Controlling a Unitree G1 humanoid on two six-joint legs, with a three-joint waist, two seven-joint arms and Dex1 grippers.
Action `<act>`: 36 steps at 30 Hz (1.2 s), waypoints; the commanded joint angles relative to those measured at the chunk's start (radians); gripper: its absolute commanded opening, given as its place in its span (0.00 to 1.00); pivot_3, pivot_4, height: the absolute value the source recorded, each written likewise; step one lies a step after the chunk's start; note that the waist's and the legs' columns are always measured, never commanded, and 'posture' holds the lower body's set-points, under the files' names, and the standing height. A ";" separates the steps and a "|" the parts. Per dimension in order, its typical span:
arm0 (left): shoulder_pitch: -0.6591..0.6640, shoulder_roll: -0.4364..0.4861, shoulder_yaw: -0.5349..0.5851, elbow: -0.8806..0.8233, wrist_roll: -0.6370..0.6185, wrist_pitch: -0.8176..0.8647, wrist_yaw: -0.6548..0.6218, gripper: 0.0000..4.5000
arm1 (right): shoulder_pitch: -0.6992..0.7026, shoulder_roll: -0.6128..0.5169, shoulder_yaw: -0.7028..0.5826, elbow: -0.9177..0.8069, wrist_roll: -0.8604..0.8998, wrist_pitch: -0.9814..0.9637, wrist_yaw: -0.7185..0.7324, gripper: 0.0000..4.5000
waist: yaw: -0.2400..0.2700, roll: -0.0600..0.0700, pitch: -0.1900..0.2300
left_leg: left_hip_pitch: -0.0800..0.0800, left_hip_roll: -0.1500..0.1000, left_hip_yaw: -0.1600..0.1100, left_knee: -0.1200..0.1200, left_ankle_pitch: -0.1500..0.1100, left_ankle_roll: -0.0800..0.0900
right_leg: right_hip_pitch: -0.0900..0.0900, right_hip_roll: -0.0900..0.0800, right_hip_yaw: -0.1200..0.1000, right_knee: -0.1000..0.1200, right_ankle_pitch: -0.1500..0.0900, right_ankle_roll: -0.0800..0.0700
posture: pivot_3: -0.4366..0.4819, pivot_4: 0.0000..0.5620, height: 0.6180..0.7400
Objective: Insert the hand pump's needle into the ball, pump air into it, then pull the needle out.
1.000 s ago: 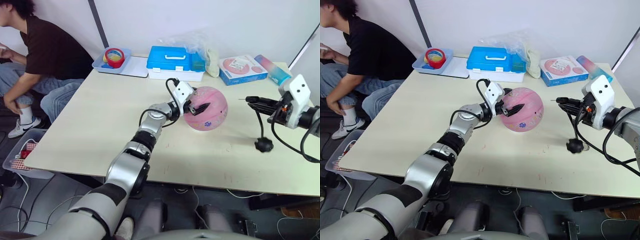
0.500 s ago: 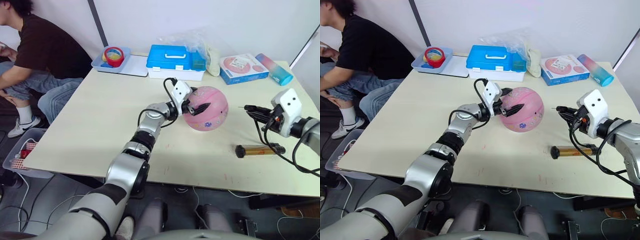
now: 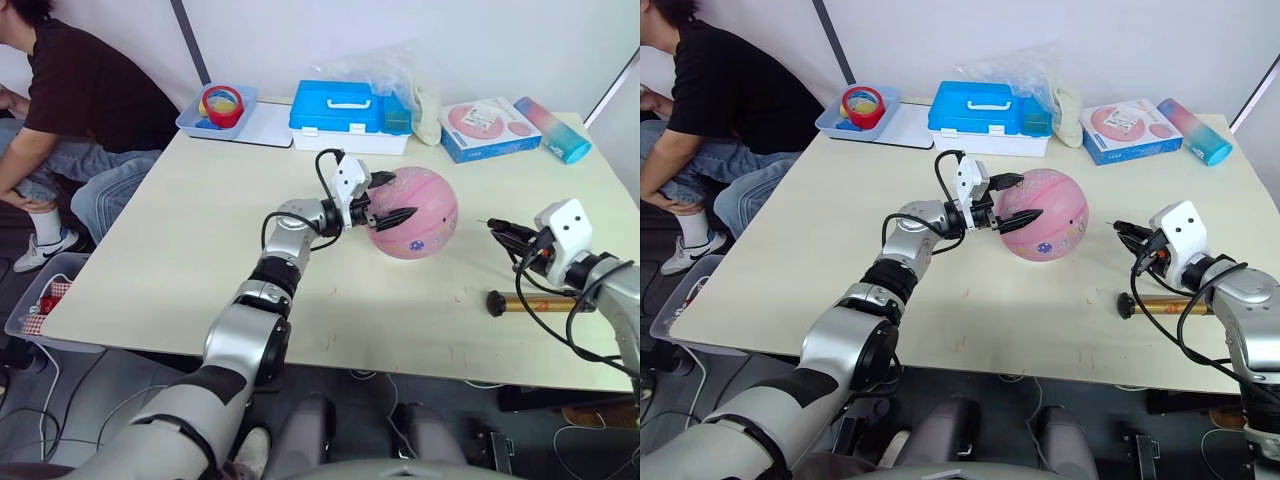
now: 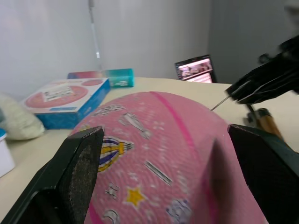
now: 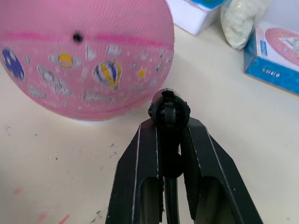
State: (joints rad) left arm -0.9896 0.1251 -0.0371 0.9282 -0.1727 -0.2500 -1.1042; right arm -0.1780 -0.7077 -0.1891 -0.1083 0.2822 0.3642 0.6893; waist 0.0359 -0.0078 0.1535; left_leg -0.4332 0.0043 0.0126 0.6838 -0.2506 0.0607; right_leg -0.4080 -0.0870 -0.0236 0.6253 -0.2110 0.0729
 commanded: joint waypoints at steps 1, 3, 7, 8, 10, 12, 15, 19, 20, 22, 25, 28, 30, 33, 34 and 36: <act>0.029 0.044 0.014 -0.144 -0.061 0.045 -0.096 1.00 | 0.007 0.008 -0.021 0.007 -0.020 -0.058 -0.017 0.01 | -0.003 0.001 0.001 | 0.000 0.000 0.001 0.000 0.000 0.000 | 0.000 0.000 0.001 0.000 0.000 0.000 | 0.48 0.27 1.00; 0.053 0.066 0.011 -0.198 -0.078 0.074 -0.128 1.00 | 0.010 0.014 -0.024 0.020 -0.025 -0.075 -0.021 0.01 | -0.006 0.002 0.002 | 0.000 0.000 0.002 -0.001 0.000 0.000 | -0.001 0.001 0.002 0.000 0.000 0.000 | 0.48 0.27 1.00; 0.133 0.148 0.006 -0.336 -0.121 0.149 -0.218 1.00 | 0.028 0.034 -0.024 0.056 -0.046 -0.130 -0.036 0.01 | -0.018 0.002 0.002 | 0.001 0.000 0.002 -0.001 0.000 0.000 | -0.001 0.001 0.003 0.000 0.000 0.001 | 0.48 0.27 1.00; 0.152 0.165 0.005 -0.364 -0.130 0.163 -0.232 1.00 | 0.032 0.039 -0.022 0.064 -0.051 -0.144 -0.037 0.01 | -0.020 0.002 0.002 | 0.001 0.000 0.002 -0.001 0.000 0.000 | -0.001 0.001 0.004 0.000 0.000 0.001 | 0.48 0.27 1.00; 0.191 0.200 0.002 -0.419 -0.146 0.195 -0.260 1.00 | 0.041 0.048 -0.019 0.084 -0.061 -0.174 -0.040 0.01 | -0.021 0.002 0.002 | 0.001 0.001 0.003 -0.001 0.000 0.000 | -0.001 0.001 0.005 0.001 0.000 0.001 | 0.48 0.27 1.00; 0.231 0.230 0.000 -0.467 -0.158 0.220 -0.283 1.00 | 0.048 0.055 -0.017 0.106 -0.071 -0.202 -0.044 0.01 | -0.024 0.002 0.003 | 0.002 0.001 0.003 -0.001 0.000 0.000 | -0.001 0.002 0.006 0.001 0.000 0.001 | 0.48 0.27 1.00; 0.316 0.287 -0.004 -0.553 -0.172 0.247 -0.320 1.00 | 0.054 0.070 -0.010 0.140 -0.089 -0.249 -0.052 0.01 | -0.025 0.002 0.003 | 0.004 0.001 0.006 -0.001 0.000 0.000 | -0.001 0.002 0.009 0.001 0.000 0.001 | 0.48 0.27 1.00; 0.393 0.341 0.001 -0.633 -0.193 0.283 -0.338 1.00 | 0.054 0.081 -0.004 0.167 -0.101 -0.286 -0.053 0.01 | -0.026 0.003 0.004 | 0.004 0.003 0.007 -0.001 0.000 0.000 | -0.001 0.004 0.011 0.001 0.000 0.000 | 0.48 0.27 1.00; 0.420 0.363 0.008 -0.655 -0.202 0.295 -0.347 1.00 | 0.053 0.085 -0.002 0.178 -0.105 -0.297 -0.052 0.01 | -0.023 0.003 0.004 | 0.004 0.003 0.007 -0.001 0.000 0.000 | -0.002 0.004 0.011 0.002 0.000 0.000 | 0.48 0.27 1.00; 0.462 0.396 0.017 -0.684 -0.212 0.303 -0.358 1.00 | 0.051 0.091 0.004 0.200 -0.112 -0.318 -0.050 0.01 | -0.024 0.003 0.004 | 0.004 0.003 0.007 -0.001 0.000 0.000 | -0.002 0.004 0.012 0.002 0.000 0.000 | 0.48 0.27 1.00; 0.504 0.428 0.026 -0.709 -0.226 0.308 -0.363 1.00 | 0.048 0.098 0.014 0.224 -0.118 -0.340 -0.041 0.01 | -0.023 0.004 0.004 | 0.005 0.004 0.008 -0.001 0.000 0.000 | -0.001 0.004 0.013 0.002 -0.002 -0.003 | 0.48 0.27 1.00; 0.531 0.447 0.035 -0.720 -0.235 0.301 -0.358 1.00 | 0.043 0.100 0.022 0.241 -0.123 -0.355 -0.037 0.01 | -0.023 0.004 0.004 | 0.005 0.005 0.008 -0.001 0.000 0.000 | -0.001 0.004 0.013 0.002 -0.002 -0.003 | 0.48 0.27 1.00; 0.541 0.454 0.037 -0.725 -0.240 0.300 -0.354 1.00 | 0.040 0.097 0.025 0.247 -0.126 -0.360 -0.033 0.23 | -0.023 0.004 0.004 | 0.005 0.005 0.008 -0.001 0.000 0.000 | -0.002 0.004 0.013 0.002 -0.002 -0.004 | 0.48 0.27 1.00; 0.551 0.457 0.041 -0.730 -0.242 0.300 -0.343 1.00 | 0.042 0.088 0.020 0.232 -0.117 -0.348 -0.022 0.52 | -0.023 0.004 0.004 | 0.005 0.004 0.008 -0.001 0.000 0.000 | -0.001 0.004 0.013 0.002 -0.002 -0.003 | 0.48 0.27 1.00; 0.555 0.457 0.043 -0.731 -0.242 0.301 -0.339 1.00 | 0.046 0.084 0.017 0.220 -0.109 -0.341 -0.013 0.63 | -0.024 0.004 0.004 | 0.005 0.004 0.009 -0.001 0.000 0.000 | -0.001 0.004 0.013 0.002 -0.002 -0.003 | 0.48 0.27 1.00; 0.568 0.458 0.046 -0.733 -0.239 0.298 -0.330 1.00 | 0.058 0.077 0.007 0.193 -0.091 -0.330 0.003 0.84 | -0.024 0.004 0.004 | 0.005 0.004 0.009 -0.001 0.000 0.000 | -0.001 0.004 0.013 0.002 -0.002 -0.003 | 0.48 0.27 1.00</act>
State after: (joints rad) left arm -0.4296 0.5691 -0.0098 0.2260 -0.3955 0.0573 -1.4409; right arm -0.1230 -0.6133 -0.1558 0.1420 0.1641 0.0355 0.6782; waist 0.0115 -0.0040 0.1572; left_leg -0.4282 0.0085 0.0215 0.6830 -0.2506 0.0608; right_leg -0.4094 -0.0827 -0.0104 0.6276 -0.2133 0.0695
